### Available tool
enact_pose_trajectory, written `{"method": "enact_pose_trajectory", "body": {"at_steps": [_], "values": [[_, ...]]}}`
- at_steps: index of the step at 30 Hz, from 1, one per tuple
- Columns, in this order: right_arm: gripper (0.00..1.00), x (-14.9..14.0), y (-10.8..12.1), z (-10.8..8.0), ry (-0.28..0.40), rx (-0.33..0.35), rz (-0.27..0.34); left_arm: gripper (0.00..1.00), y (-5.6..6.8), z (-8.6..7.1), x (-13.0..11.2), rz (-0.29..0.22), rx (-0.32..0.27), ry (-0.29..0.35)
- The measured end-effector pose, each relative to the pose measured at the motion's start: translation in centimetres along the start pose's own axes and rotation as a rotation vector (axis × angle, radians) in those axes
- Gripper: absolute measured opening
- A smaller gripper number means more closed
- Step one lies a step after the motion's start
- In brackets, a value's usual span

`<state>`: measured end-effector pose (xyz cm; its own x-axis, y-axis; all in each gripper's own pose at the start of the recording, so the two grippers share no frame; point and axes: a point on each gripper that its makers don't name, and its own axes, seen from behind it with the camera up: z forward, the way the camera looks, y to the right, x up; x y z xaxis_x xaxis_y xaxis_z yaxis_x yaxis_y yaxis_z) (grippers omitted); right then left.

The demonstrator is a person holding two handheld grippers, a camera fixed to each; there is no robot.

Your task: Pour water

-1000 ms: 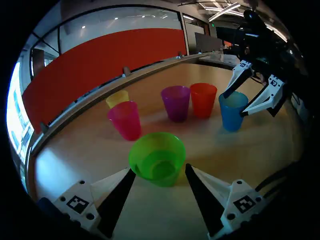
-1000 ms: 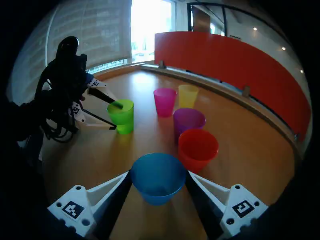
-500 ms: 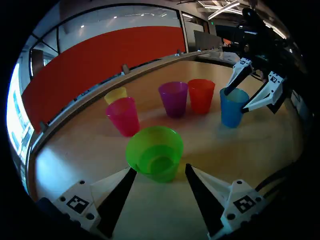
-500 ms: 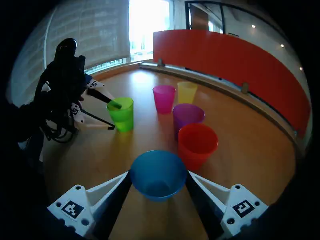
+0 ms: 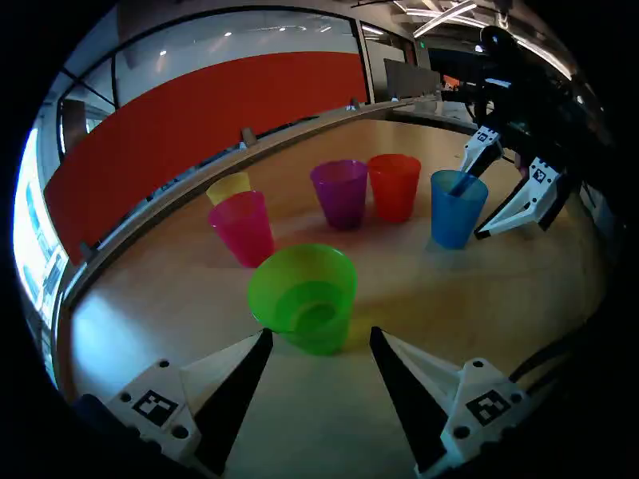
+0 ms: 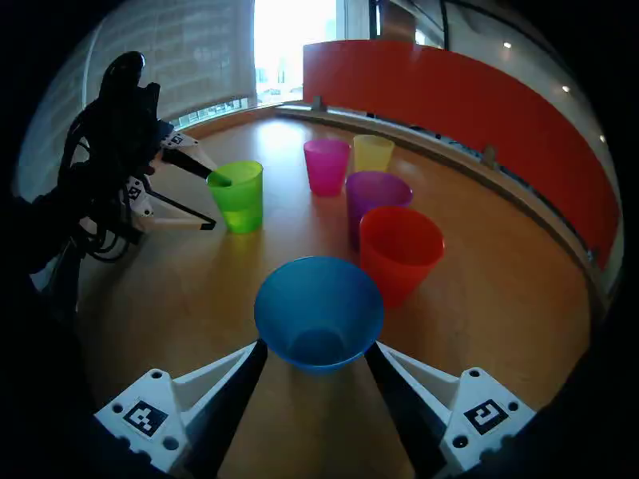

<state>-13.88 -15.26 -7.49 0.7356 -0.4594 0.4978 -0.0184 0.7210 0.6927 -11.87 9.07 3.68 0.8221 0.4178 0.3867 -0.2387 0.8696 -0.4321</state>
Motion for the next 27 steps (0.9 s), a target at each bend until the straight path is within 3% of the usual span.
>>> {"method": "enact_pose_trajectory", "body": {"at_steps": [11,20,27], "values": [[0.94,-1.2,0.5,-1.3,-0.005,-0.031,0.014,0.90,-0.4,-0.8,-0.6,-0.003,0.012,-0.015],[0.95,-2.2,0.9,-3.5,0.009,-0.077,0.034,0.90,-1.3,-2.8,-1.1,-0.003,0.055,-0.008],[0.94,-2.8,1.8,-5.4,0.030,-0.132,0.058,0.90,-2.0,-4.5,-1.2,-0.045,0.095,0.019]]}}
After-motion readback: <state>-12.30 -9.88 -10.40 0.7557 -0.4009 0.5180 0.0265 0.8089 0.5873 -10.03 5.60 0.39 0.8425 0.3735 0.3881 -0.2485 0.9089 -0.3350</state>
